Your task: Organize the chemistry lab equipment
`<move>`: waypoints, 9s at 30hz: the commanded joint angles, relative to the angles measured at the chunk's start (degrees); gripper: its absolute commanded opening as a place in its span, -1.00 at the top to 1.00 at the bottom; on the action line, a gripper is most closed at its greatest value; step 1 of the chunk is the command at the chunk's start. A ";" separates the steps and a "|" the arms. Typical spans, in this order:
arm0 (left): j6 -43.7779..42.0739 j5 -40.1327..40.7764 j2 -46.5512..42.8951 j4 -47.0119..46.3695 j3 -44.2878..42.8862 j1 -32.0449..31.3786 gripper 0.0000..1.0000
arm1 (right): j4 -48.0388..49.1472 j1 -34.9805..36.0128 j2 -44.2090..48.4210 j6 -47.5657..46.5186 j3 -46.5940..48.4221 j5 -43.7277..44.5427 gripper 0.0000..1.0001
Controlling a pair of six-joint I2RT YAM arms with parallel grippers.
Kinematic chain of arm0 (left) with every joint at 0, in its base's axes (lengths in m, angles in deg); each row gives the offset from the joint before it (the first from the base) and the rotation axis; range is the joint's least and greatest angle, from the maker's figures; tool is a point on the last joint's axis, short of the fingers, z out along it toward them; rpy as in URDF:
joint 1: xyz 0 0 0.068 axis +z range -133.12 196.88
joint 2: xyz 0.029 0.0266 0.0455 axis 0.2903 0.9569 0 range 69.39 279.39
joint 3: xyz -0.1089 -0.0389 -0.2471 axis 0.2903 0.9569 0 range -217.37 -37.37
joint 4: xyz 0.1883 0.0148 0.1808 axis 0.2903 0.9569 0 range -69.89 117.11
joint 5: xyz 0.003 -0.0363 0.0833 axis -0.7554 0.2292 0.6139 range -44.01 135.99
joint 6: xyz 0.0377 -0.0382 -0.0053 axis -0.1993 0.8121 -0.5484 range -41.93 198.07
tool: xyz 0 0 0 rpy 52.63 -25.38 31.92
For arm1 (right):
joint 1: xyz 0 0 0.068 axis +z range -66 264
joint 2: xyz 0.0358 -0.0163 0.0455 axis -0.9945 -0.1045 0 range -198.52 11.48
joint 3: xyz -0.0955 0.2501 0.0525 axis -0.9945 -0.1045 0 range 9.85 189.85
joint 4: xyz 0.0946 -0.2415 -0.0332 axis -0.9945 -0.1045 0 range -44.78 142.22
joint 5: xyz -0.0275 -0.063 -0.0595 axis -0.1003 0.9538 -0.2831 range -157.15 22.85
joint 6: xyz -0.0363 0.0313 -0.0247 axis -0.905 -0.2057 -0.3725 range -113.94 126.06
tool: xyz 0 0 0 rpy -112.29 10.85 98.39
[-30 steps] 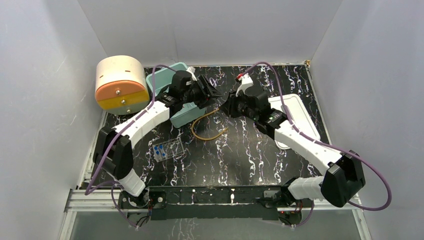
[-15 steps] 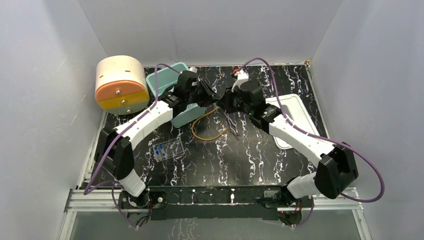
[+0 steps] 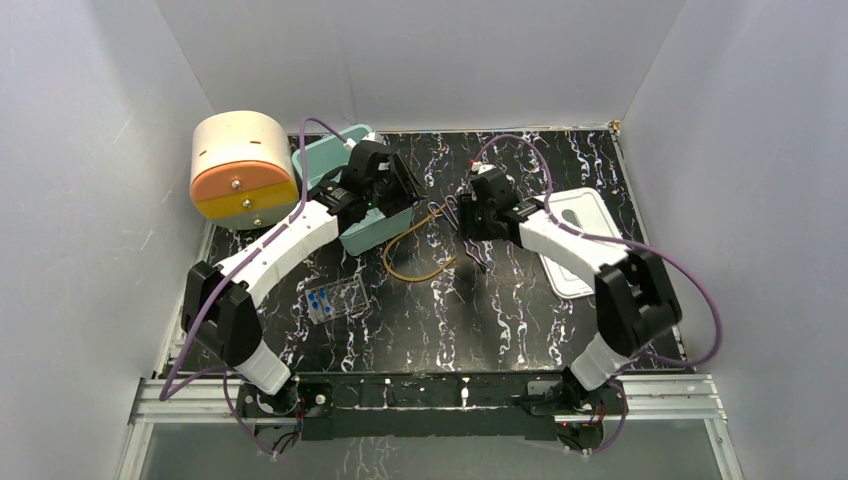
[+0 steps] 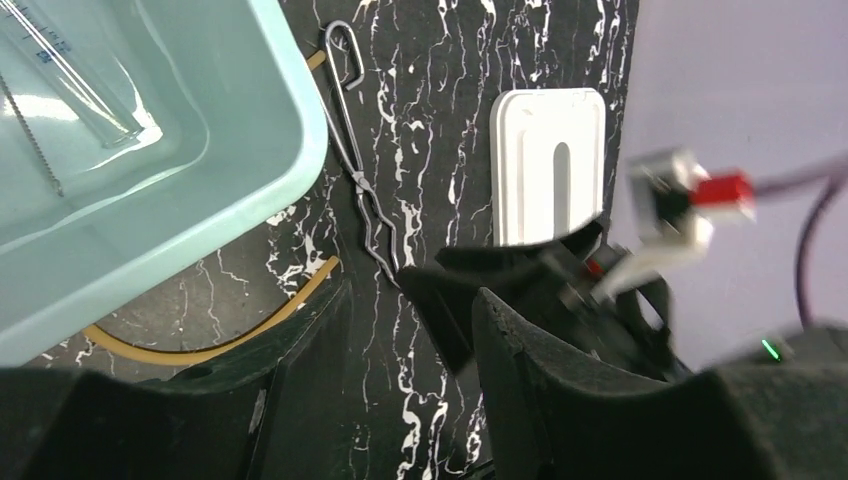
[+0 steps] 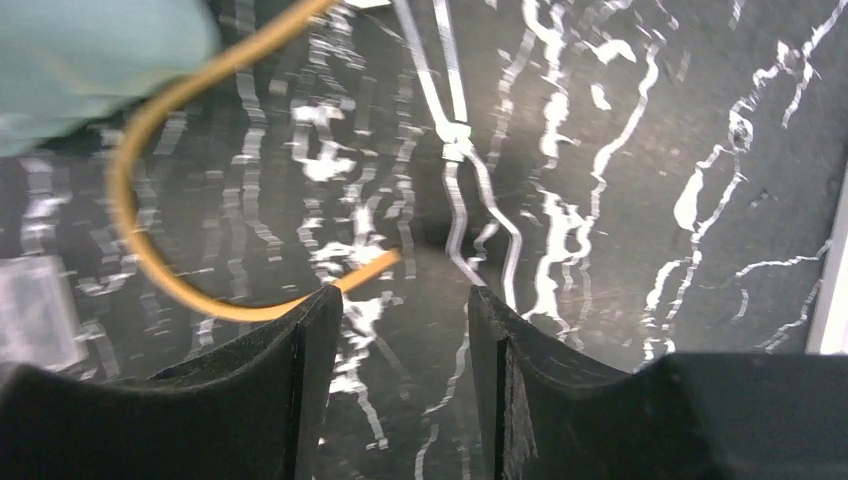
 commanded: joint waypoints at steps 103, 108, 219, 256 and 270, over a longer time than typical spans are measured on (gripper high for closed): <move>-0.93 -14.37 3.18 -8.52 -4.34 3.99 1.00 | 14.73 -3.52 2.66 8.51 10.02 -25.07 0.18; -3.04 -13.13 2.14 -6.60 -6.60 6.65 1.00 | 15.39 -3.52 4.80 8.61 10.09 -25.05 -0.11; -10.33 -10.42 -15.00 19.39 -7.96 26.83 -0.36 | 18.61 21.91 2.64 -19.38 -19.68 -2.02 1.00; -9.38 -10.62 -15.64 18.60 -7.28 26.83 -0.36 | 6.00 21.78 -11.16 -8.24 -4.24 8.04 0.19; -9.41 -10.78 -15.69 18.53 -7.28 26.83 -0.37 | 6.55 21.79 -10.46 -9.87 -3.09 9.62 1.00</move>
